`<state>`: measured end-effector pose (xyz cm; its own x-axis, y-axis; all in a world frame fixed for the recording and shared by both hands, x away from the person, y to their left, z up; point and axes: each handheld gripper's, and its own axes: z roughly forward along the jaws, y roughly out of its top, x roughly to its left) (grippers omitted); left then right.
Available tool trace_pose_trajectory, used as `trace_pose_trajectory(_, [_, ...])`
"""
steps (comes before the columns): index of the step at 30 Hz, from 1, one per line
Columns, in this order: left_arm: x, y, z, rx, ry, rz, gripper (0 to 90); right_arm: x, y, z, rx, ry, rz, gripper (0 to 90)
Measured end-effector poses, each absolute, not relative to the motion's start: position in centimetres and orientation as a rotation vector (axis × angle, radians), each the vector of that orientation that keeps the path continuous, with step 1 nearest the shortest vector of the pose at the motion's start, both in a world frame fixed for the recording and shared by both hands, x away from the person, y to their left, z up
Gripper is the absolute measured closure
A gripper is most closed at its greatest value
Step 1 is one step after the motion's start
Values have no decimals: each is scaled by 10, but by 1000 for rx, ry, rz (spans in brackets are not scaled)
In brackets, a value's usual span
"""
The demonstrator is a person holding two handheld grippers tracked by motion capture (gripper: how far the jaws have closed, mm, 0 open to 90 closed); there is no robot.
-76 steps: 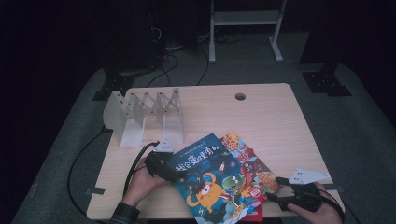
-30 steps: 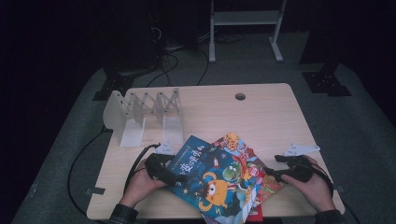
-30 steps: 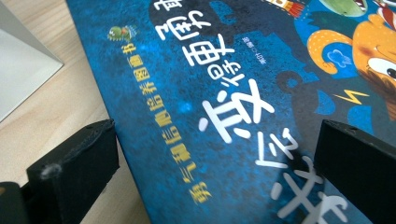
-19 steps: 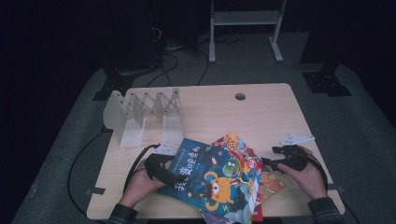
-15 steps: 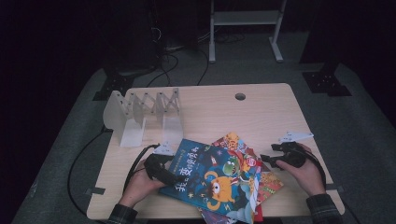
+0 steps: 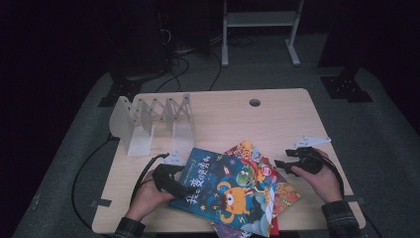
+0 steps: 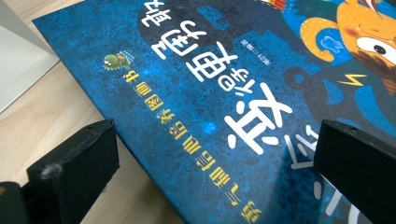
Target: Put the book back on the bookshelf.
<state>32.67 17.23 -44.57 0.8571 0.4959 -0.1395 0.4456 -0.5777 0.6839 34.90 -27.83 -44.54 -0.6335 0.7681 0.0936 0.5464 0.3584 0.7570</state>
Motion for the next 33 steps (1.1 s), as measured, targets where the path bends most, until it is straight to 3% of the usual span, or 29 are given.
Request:
trace_pose_trajectory(13, [324, 175, -445, 2275, 682, 83, 0, 294, -274, -446, 1088, 2424, 1240, 350])
trace_pose_trajectory(24, [323, 176, -445, 2279, 679, 86, 0, 267, -267, -452, 968, 2544, 1258, 648])
trace_pose_trajectory(33, [321, 181, -444, 2279, 692, 88, 0, 276, -262, -452, 932, 2574, 1274, 699])
